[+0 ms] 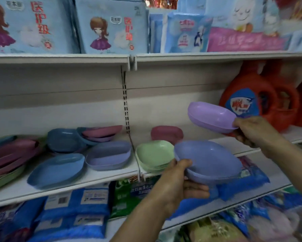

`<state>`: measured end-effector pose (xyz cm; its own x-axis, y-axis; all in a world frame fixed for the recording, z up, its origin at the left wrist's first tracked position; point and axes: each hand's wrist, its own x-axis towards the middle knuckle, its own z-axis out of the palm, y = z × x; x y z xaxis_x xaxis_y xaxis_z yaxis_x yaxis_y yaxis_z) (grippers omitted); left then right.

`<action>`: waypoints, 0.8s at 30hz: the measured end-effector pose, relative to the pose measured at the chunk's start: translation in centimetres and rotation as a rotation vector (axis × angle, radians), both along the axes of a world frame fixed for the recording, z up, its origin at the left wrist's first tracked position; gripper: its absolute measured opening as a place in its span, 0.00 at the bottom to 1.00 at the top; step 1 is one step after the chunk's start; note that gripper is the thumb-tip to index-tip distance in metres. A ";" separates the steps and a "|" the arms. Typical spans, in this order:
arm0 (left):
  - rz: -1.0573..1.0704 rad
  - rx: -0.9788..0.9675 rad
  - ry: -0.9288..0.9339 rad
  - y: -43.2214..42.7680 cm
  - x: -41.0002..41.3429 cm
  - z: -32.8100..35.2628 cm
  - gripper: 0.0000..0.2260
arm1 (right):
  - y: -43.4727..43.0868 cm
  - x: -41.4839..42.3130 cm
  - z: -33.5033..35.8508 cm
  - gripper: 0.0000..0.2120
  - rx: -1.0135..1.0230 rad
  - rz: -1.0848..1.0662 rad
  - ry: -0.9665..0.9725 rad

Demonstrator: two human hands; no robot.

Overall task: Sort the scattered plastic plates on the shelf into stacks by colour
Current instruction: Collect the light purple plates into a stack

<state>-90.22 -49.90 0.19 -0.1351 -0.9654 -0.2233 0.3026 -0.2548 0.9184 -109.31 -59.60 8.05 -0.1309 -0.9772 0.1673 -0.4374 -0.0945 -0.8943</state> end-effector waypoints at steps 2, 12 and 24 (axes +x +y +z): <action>0.012 0.021 0.011 -3.2 -3.9 0.0 0.16 | -1.5 -2.6 0.4 0.15 -0.008 0.000 0.027; 0.139 0.076 -0.098 -12.5 -10.0 0.3 0.15 | -5.3 -7.6 0.3 0.16 0.012 0.046 0.100; 0.263 0.030 -0.177 -13.6 -7.7 -0.7 0.20 | -8.2 -5.6 -1.0 0.20 -0.014 0.166 0.148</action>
<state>-97.95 -63.46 -0.50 0.1616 -0.9546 -0.2503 0.1982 -0.2171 0.9558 -114.90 -67.75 7.08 0.0584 -0.9808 0.1861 -0.5413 -0.1877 -0.8196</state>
